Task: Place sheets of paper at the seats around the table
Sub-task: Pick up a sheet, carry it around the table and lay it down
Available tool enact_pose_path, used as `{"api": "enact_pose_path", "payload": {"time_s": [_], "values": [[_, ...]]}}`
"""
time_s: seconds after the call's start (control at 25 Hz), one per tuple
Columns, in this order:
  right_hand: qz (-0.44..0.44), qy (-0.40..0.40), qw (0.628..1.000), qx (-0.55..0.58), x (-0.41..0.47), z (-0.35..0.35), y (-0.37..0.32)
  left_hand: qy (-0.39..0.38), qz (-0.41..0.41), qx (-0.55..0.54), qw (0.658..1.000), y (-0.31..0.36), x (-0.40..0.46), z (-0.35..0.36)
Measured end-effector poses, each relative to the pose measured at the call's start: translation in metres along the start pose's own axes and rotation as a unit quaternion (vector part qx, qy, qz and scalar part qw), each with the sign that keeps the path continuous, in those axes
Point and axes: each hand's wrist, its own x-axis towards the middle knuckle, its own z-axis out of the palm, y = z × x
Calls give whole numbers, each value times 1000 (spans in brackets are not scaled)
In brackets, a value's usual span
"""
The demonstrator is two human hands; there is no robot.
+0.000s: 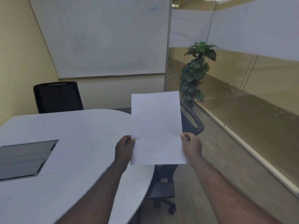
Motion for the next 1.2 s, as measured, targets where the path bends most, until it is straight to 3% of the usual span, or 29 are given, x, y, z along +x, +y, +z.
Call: {"api": "enact_pose_path", "payload": {"time_s": [0.48,1.2], "values": [[6,95,995,12,115,-105,14,-48,31,-4,998,37,54,165],[23,118,993,18,357,-105,26,-86,49,-1,995,60,250,338]]}}
